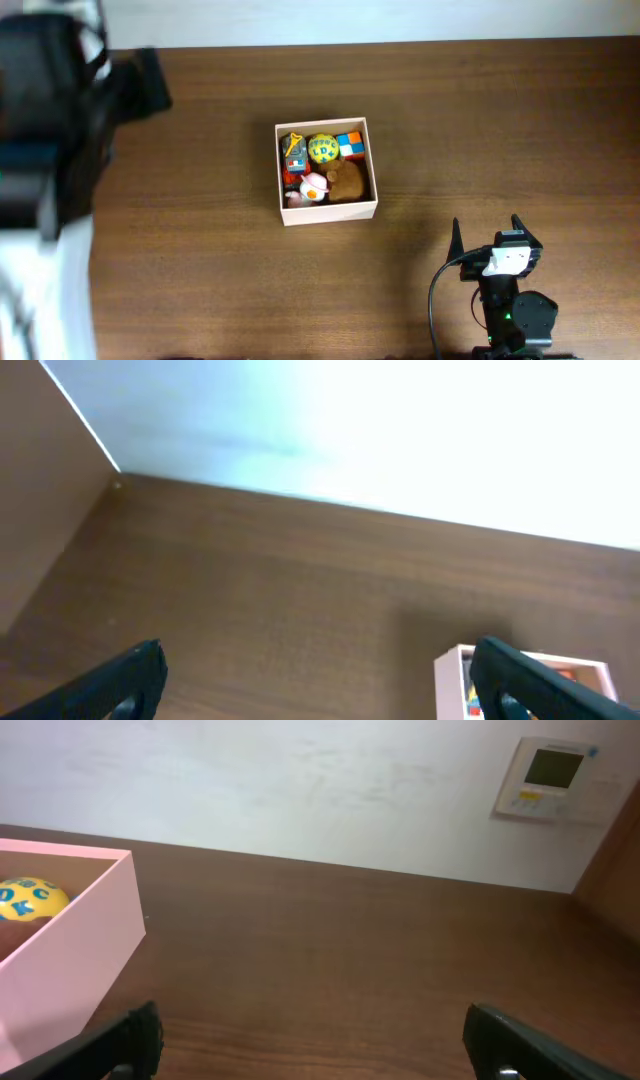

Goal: Pack container

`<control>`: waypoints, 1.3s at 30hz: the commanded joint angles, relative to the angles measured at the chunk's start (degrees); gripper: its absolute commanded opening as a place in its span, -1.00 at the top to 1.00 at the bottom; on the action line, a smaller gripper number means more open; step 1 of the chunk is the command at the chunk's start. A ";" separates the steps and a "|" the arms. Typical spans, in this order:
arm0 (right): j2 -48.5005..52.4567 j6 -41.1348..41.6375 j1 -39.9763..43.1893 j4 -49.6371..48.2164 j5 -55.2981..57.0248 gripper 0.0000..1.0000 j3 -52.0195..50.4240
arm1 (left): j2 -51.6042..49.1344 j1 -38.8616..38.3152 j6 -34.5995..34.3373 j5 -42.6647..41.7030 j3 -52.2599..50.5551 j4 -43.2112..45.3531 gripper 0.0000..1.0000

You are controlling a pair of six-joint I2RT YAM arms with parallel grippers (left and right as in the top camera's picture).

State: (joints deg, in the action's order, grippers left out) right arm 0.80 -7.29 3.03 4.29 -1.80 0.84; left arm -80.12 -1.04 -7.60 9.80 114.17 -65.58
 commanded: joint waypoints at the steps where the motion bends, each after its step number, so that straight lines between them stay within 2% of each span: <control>1: -0.61 0.24 0.48 -0.04 -0.35 -0.98 -0.52 | 8.20 0.35 -0.50 0.55 -11.47 4.02 -0.99; 8: -0.61 0.24 0.48 -0.04 -0.35 -0.97 -0.52 | 31.43 0.37 -0.52 0.55 -43.04 24.65 -0.99; 16: -0.61 0.24 0.48 -0.04 -0.35 -0.98 -0.52 | 48.83 0.35 -0.52 -0.17 -72.39 45.55 -0.99; 28: -0.61 0.24 0.48 -0.04 -0.35 -0.98 -0.52 | 63.25 0.35 -0.55 -4.50 -95.95 63.78 -0.99; 39: -0.61 0.24 0.48 -0.04 -0.35 -0.98 -0.52 | 74.53 0.35 -0.55 -4.48 -105.74 66.49 -0.99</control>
State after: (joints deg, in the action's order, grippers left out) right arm 0.80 -7.29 3.03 4.27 -1.80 0.84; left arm -7.60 -1.04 -7.81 6.15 10.22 0.54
